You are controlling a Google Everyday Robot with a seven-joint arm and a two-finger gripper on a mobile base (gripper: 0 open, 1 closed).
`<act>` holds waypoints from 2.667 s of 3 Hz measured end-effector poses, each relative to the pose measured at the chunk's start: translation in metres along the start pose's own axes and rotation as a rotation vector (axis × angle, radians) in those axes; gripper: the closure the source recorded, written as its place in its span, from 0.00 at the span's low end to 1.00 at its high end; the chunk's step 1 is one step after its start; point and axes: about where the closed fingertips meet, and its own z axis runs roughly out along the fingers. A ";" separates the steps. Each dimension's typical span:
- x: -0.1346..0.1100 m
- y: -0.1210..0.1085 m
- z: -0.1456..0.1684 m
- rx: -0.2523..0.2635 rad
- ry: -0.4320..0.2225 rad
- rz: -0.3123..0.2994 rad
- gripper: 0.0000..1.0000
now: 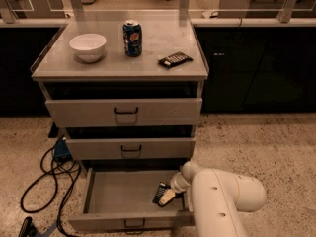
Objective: Pick rxbar blueberry from bottom drawer and place on counter
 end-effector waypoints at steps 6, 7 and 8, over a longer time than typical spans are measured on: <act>-0.028 0.022 0.046 0.112 0.016 0.045 0.00; -0.019 0.016 0.046 0.104 0.005 0.034 0.00; -0.019 0.015 0.046 0.105 0.005 0.032 0.19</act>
Offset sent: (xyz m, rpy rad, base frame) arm -0.0766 0.0715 -0.0372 -0.1781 -0.0355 -0.1827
